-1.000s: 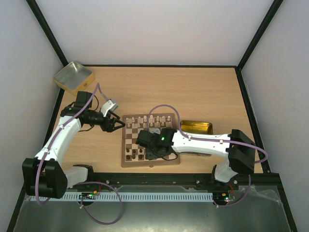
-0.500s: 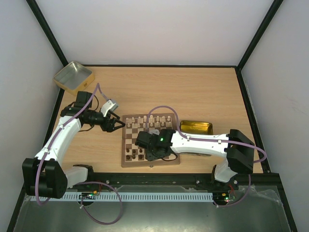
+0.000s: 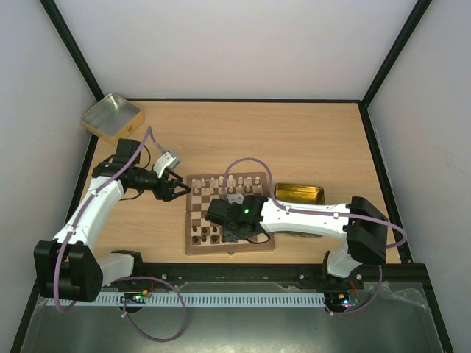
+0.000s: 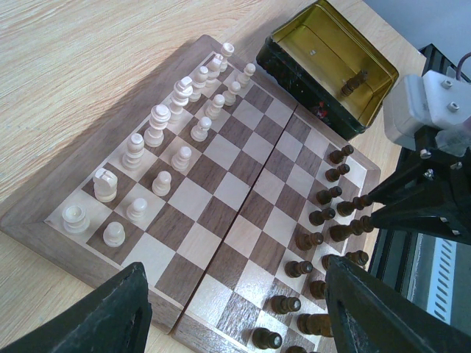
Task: Set up the chess pieces on the board
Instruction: Adjust the chess piece on the chessboard, then pick up the chess piece from the storage box.
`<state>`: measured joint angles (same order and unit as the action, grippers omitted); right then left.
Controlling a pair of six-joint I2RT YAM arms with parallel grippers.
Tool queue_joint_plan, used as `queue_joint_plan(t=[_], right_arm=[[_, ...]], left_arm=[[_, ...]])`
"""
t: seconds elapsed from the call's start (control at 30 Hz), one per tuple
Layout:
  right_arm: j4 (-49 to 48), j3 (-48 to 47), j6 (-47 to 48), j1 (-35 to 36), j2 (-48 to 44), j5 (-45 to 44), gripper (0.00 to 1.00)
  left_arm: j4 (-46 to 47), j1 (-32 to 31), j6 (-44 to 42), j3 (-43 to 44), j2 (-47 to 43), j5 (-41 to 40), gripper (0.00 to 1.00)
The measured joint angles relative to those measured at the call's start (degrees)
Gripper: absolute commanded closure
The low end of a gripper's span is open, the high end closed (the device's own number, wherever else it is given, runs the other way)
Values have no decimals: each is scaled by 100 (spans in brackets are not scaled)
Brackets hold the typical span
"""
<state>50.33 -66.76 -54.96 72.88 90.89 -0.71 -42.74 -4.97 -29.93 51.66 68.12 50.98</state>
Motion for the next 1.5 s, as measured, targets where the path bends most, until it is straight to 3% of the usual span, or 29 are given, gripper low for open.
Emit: queue_joint_plan(t=[0.3, 0.4, 0.57, 0.77, 1.07, 1.5], right_arm=[[-2, -4, -160, -437, -407, -310, 74], [-28, 332, -229, -1069, -992, -485, 73], [-17, 1375, -188, -2804, -2135, -636, 73], [-63, 2194, 122, -3985, -2350, -501, 73], [-391, 2830, 579, -4870, -2304, -57, 74], [-483, 2879, 745, -4927, -2302, 186, 76]], left_arm=[[0, 0, 0, 0, 0, -2, 35], [0, 0, 0, 0, 0, -2, 35], [0, 0, 0, 0, 0, -2, 35], [-2, -2, 0, 0, 55, -2, 35], [0, -50, 24, 0, 94, -2, 35], [0, -76, 42, 0, 131, -4, 35]])
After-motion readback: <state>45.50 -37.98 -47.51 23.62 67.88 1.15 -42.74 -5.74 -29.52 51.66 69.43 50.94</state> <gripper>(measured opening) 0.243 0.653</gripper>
